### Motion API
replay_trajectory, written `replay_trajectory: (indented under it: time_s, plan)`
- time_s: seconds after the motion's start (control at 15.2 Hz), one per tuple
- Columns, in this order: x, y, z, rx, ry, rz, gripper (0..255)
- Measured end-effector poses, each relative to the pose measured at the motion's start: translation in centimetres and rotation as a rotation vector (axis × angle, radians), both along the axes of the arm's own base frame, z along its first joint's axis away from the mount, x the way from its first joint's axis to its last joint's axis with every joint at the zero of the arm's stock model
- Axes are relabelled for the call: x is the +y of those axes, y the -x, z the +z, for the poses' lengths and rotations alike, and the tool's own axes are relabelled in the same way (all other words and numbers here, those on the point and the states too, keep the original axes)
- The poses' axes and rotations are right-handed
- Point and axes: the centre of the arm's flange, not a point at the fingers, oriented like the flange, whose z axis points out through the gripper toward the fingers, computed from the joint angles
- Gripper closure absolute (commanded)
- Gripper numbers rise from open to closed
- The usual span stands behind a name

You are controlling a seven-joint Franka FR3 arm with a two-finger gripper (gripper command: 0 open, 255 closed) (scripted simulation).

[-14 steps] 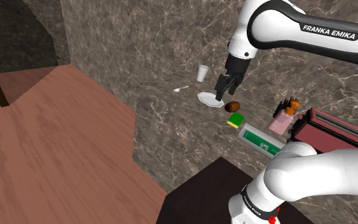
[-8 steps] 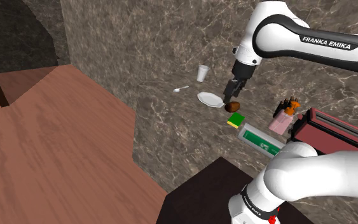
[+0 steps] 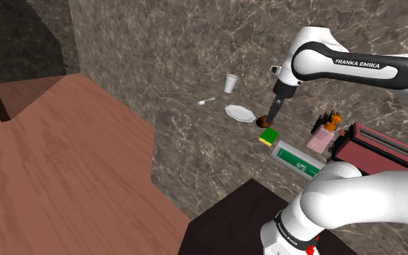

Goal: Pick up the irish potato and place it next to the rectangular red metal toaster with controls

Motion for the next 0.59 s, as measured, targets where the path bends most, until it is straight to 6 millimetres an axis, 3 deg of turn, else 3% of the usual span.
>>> replay_trajectory:
  time_s: [0.4,0.59]
  plan:
    - [-6.8,-0.8,-3.4,-0.015,-0.009,0.172,0]
    - [-10.3,-2.2,-5.0,-0.023,-0.014,0.257,0]
